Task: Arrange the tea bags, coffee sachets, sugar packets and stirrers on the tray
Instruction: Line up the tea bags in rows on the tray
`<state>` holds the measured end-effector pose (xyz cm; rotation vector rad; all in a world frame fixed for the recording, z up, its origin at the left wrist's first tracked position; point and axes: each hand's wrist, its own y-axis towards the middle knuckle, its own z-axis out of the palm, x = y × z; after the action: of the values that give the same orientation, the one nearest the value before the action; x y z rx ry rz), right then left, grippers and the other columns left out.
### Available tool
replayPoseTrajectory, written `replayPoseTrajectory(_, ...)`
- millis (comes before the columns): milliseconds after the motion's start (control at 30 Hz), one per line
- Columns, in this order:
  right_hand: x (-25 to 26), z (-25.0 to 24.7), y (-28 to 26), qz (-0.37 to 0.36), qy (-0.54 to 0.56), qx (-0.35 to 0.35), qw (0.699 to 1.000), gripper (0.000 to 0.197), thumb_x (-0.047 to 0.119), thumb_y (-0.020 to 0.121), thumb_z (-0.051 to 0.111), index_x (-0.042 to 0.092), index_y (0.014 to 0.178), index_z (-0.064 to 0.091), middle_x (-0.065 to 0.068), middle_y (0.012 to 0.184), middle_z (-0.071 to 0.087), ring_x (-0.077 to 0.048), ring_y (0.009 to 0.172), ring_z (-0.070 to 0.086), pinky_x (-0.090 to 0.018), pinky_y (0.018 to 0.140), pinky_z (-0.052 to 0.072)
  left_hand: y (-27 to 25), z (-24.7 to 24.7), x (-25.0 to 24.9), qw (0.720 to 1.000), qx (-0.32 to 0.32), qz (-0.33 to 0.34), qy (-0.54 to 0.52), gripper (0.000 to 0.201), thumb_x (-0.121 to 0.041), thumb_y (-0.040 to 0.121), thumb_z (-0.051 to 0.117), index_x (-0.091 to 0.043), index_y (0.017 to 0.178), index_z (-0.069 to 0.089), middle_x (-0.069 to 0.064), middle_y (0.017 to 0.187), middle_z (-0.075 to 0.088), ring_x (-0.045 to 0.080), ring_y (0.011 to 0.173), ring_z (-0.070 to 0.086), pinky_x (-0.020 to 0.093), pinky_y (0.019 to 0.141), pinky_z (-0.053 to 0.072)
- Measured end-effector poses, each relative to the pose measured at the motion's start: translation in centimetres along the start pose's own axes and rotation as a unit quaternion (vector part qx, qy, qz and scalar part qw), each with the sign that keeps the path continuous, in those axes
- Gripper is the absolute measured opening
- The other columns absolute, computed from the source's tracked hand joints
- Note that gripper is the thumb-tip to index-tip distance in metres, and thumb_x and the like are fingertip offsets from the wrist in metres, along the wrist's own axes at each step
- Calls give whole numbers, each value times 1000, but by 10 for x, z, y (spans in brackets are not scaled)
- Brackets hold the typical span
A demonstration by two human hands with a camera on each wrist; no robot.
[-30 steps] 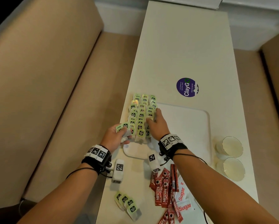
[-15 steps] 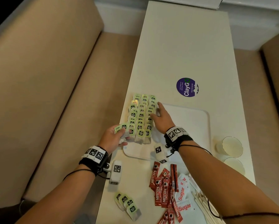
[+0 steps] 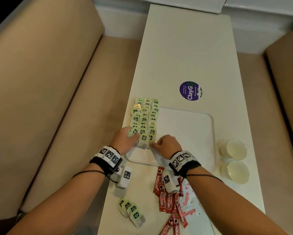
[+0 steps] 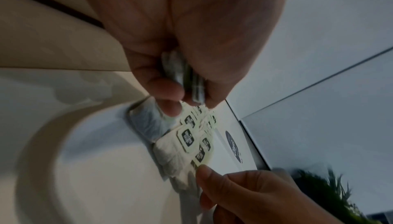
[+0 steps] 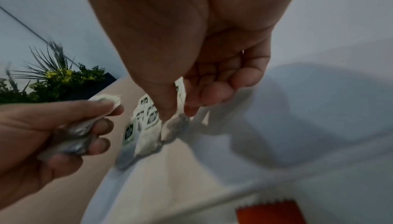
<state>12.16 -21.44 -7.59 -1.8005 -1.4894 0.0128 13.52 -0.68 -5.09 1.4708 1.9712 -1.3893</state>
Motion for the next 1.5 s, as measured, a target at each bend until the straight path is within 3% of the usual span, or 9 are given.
replayPoseTrajectory(67,0,3,-2,6,-18,-6,1000,50,53,91,65,18,58,54,3,52,50,-15,49,48,-25,50,37,1,3,-5,998,6,7,55,67,-44,86,74,-7,138,54,12,124,67,27,109,67,43,95,54)
replayPoseTrajectory(200,-2,9,-8,15,-32,-13,999,52,52,94,61,20,55,51,3,53,50,-14,50,48,-25,50,37,-4,12,-12,987,65,27,143,34,-42,80,78,-13,89,63,3,75,70,24,67,70,30,59,55)
replayPoseTrajectory(367,-2,8,-10,14,-21,-2,1000,47,47,95,59,17,58,55,-1,61,57,-22,61,58,-29,59,48,-13,20,-17,980,120,36,156,24,-29,95,65,-8,107,65,5,76,72,18,53,64,18,38,42)
replayPoseTrajectory(500,1,3,-9,-1,-27,-21,999,47,55,94,56,19,64,54,3,62,56,-15,58,54,-27,56,41,-12,23,-18,978,141,41,148,8,-22,98,59,-19,93,64,4,77,67,17,52,63,17,37,39)
replayPoseTrajectory(600,3,4,-6,1,-22,-16,1000,45,51,96,58,20,64,55,2,64,58,-18,62,57,-27,57,42,-11,26,-17,980,146,30,134,23,-23,100,55,-20,78,61,3,74,68,14,49,59,17,38,39)
replayPoseTrajectory(833,2,7,-7,18,-18,-28,999,46,44,96,58,19,58,50,2,58,52,-17,55,51,-26,54,39,-8,32,-7,990,127,-7,56,21,-32,104,47,-17,114,57,-1,93,74,15,53,66,22,51,46)
replayPoseTrajectory(1033,6,8,-11,14,-18,-39,999,47,40,98,55,20,56,48,2,57,51,-18,55,50,-26,50,34,-8,37,-4,992,124,-16,18,35,-36,104,48,-10,127,54,-3,97,74,12,53,65,23,49,48)
replayPoseTrajectory(1233,11,8,-10,10,-13,-46,999,43,44,97,54,19,62,53,2,62,56,-21,62,57,-27,53,38,-8,30,-3,992,115,-24,-51,27,-32,102,48,-8,102,60,7,82,67,21,57,57,29,51,44)
replayPoseTrajectory(1500,4,4,-16,8,35,-57,998,49,57,95,55,18,67,49,0,66,57,-19,62,53,-32,59,43,-10,9,12,954,124,-91,-259,23,-23,105,45,-5,109,59,15,85,59,23,62,58,26,46,40)
